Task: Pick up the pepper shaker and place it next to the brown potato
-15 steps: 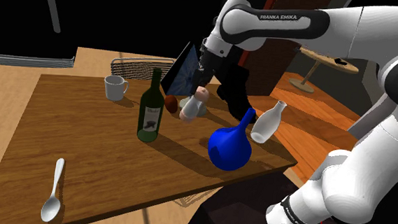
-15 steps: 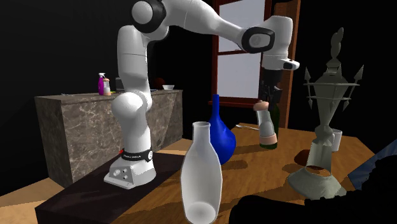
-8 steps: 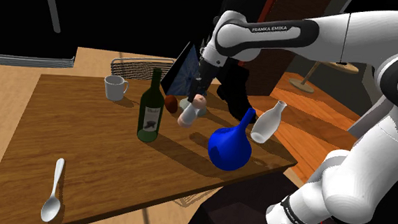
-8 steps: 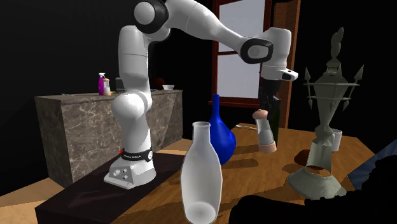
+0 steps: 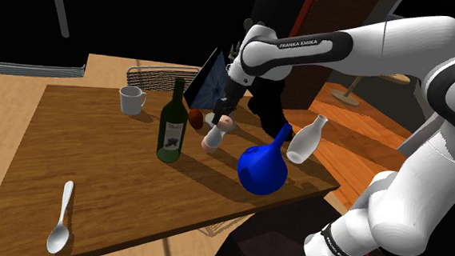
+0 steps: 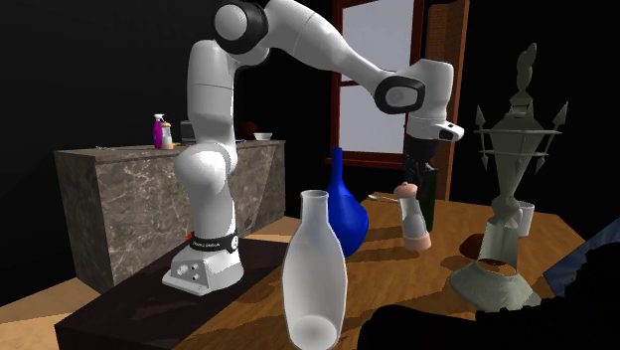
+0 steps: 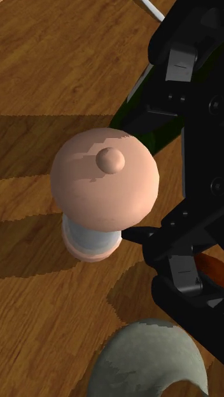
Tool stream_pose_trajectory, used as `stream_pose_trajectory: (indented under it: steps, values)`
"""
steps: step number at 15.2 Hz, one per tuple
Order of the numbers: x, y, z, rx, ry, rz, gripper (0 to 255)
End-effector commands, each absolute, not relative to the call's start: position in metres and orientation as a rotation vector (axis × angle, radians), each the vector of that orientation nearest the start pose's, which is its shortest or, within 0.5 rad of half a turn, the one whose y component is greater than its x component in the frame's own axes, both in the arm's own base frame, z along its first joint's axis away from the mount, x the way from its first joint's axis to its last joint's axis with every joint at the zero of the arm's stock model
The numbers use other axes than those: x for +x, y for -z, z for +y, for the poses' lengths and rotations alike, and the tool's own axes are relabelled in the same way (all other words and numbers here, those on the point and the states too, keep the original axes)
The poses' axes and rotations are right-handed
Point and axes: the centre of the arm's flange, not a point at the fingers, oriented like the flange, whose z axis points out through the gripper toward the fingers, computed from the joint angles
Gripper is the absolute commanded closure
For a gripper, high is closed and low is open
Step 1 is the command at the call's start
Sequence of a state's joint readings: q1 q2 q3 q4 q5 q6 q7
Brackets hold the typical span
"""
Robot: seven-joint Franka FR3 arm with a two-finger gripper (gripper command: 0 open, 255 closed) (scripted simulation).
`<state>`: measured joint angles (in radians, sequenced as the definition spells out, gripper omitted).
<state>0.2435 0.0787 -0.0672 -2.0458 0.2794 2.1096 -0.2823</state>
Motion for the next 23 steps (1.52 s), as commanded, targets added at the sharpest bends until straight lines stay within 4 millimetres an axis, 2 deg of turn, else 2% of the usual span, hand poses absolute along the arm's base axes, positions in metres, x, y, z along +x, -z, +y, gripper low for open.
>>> stream_pose_trajectory:
  steps: [1, 5, 6, 11, 15, 23]
  values:
    - [0.553, -0.402, 0.112, -2.872, -0.002, -0.453, 255]
    - [0.553, -0.402, 0.112, -2.872, -0.002, -0.453, 255]
    - [0.553, -0.402, 0.112, -2.872, -0.002, -0.453, 0]
    - [0.553, -0.402, 0.112, -2.872, -0.002, -0.453, 0]
    - [0.555, -0.451, 0.1, -2.872, -0.002, -0.453, 0]
    - [0.555, -0.451, 0.1, -2.872, -0.002, -0.453, 0]
